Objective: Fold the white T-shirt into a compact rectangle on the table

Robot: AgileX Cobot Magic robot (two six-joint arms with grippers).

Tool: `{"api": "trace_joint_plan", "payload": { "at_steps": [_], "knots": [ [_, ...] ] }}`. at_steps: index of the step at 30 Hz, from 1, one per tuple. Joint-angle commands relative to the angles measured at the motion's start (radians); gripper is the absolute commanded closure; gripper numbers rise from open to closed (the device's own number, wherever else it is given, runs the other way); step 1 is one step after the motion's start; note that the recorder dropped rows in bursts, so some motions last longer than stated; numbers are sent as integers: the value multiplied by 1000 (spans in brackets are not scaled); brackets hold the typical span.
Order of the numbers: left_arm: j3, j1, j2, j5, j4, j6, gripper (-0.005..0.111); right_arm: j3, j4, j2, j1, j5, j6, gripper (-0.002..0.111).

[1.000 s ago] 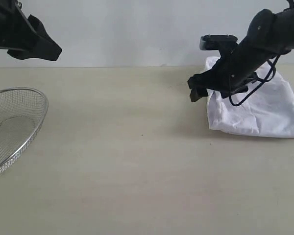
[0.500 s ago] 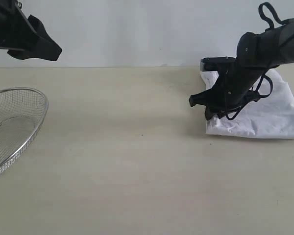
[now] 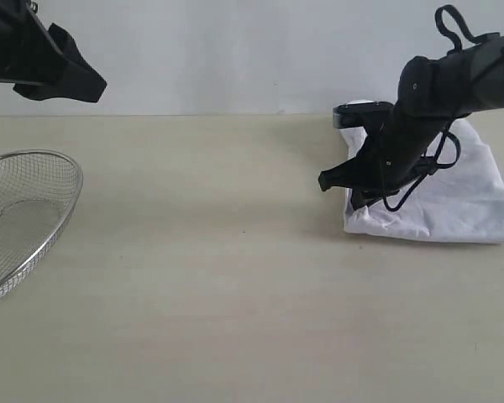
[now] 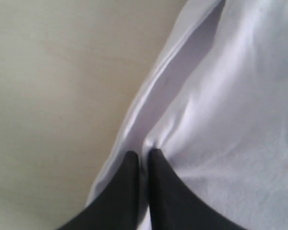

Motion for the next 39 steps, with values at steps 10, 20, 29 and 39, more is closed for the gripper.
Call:
{"api": "trace_joint_plan", "payload": {
  "at_steps": [10, 20, 29, 39],
  "knots": [
    [-4, -2, -9, -14, -11, 3, 65, 0, 19, 1, 12, 55, -63, 108],
    [-4, -2, -9, -14, -11, 3, 65, 0, 24, 1, 12, 64, -101, 108],
    [-4, -2, -9, -19, -7, 3, 65, 0, 24, -59, 12, 29, -105, 108],
    [-4, -2, -9, -21, -7, 3, 65, -1, 17, -111, 12, 102, -106, 32]
  ]
}}
